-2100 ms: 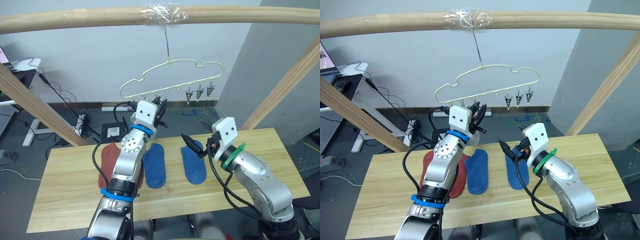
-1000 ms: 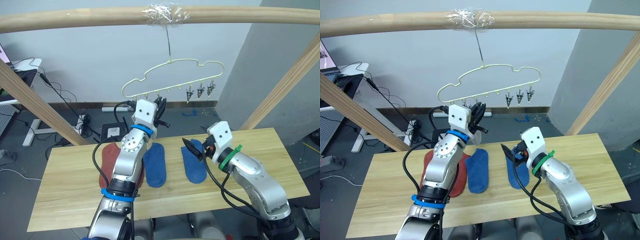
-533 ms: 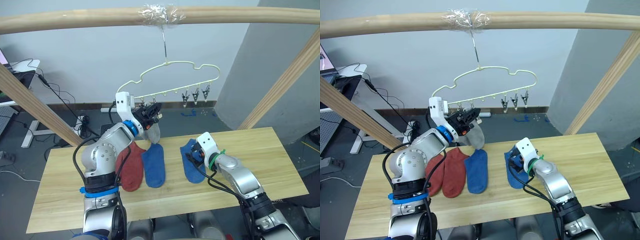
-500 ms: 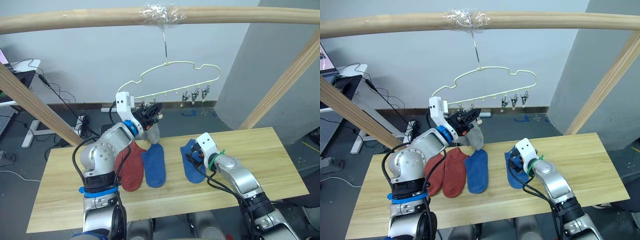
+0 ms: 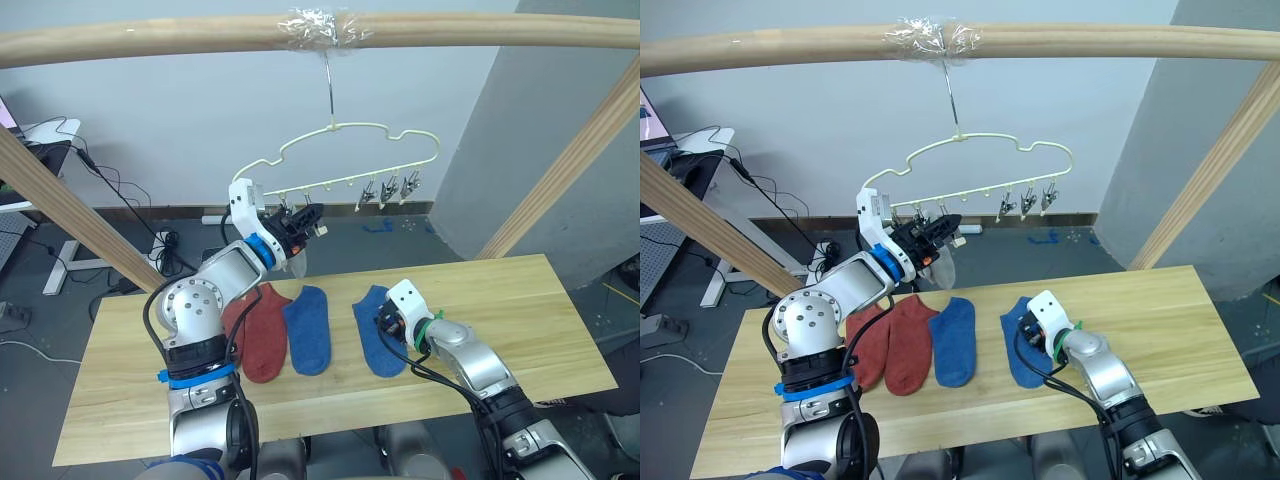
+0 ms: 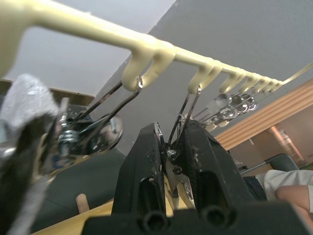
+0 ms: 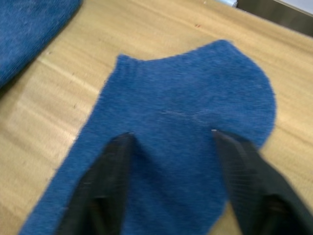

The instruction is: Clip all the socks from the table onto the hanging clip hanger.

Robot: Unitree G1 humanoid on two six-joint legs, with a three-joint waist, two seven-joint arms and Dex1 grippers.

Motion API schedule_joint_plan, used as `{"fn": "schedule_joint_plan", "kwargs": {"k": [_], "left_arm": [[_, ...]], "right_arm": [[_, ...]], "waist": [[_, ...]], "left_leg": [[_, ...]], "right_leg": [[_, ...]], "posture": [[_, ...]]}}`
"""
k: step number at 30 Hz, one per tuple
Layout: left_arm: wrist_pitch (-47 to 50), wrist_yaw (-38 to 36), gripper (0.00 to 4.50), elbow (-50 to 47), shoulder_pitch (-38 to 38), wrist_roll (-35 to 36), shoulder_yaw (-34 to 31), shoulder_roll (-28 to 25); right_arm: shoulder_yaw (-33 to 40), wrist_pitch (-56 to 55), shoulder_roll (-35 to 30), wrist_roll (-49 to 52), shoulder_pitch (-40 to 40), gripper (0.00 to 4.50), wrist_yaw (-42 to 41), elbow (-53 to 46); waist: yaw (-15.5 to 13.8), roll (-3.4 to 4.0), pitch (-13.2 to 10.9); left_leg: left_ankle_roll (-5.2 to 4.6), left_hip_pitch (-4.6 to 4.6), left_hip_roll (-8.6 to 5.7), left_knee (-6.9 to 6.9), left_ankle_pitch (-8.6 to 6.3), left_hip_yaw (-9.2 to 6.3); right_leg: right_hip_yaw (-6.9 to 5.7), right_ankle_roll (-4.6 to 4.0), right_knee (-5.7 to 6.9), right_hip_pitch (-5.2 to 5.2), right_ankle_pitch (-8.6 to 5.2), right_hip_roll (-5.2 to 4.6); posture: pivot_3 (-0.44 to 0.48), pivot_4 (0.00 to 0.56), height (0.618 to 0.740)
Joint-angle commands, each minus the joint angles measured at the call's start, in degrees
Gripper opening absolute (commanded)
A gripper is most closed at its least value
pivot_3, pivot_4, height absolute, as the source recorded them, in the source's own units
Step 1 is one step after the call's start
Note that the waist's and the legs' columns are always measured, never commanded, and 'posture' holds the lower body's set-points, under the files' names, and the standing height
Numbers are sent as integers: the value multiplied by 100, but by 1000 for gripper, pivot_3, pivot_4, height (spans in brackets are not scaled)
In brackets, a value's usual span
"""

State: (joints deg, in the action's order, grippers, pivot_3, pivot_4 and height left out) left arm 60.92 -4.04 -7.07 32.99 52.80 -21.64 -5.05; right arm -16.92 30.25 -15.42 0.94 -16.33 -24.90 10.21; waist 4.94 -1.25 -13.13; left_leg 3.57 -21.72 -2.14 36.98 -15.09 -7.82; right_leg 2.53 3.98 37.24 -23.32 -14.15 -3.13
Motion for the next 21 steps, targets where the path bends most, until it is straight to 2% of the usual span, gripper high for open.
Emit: {"fn": "schedule_joint_plan", "kwargs": {"k": [1, 3, 4, 8, 12, 16, 21], "left_arm": [[-30, 15, 299, -61, -5, 100, 24, -67], [-6, 61, 299, -38, -1, 187, -33, -34], [6, 44, 299, -32, -4, 197, -23, -52], [6, 55, 299, 25, -8, 263, -12, -70], [155, 245, 299, 153, 69, 642, -208, 28], [602, 845, 299, 410, 105, 1280, -497, 76], [649, 1631, 299, 779, 246, 2279, -878, 163]], "right_arm": [[33, -151, -61, -76, 114, 772, -55, -134], [37, -207, -105, -101, 159, 60, -69, -224], [32, -239, -135, -115, 186, 22, -83, -277], [-9, -455, -230, -197, 286, 22, -147, -394], [79, -637, -286, -128, 386, 22, -284, -830], [406, -393, -248, 459, 634, 22, -553, -2132], [553, 19, -329, 754, 800, 22, -557, -3502]], "waist": [[-1, 0, 0], [-4, 0, 0], [-6, 0, 0], [-6, 0, 0], [-5, 0, 0], [-1, 0, 0], [-10, -6, 4]], "left_leg": [[0, 0, 0, 0, 0, 0], [0, 0, 0, 1, 0, 0], [0, 0, 0, 1, 0, 0], [0, -1, -1, 1, 0, 1], [0, -1, 1, 1, 0, 0], [-3, -2, 1, 2, -2, 0], [-11, -1, 1, 5, -6, -3]], "right_leg": [[0, -1, 0, 0, 0, 0], [0, -1, 0, 0, 1, 0], [0, -1, 0, 0, 1, 0], [1, 0, -1, 0, 1, 0], [1, 0, 0, 0, 2, 0], [1, 2, -1, 0, 2, 0], [0, 6, 0, 1, 4, 0]], "posture": [[-94, 202, 740], [-94, 202, 740], [-94, 202, 740], [-94, 202, 740], [-102, 204, 740], [-103, 207, 740], [-116, 206, 740]]}}
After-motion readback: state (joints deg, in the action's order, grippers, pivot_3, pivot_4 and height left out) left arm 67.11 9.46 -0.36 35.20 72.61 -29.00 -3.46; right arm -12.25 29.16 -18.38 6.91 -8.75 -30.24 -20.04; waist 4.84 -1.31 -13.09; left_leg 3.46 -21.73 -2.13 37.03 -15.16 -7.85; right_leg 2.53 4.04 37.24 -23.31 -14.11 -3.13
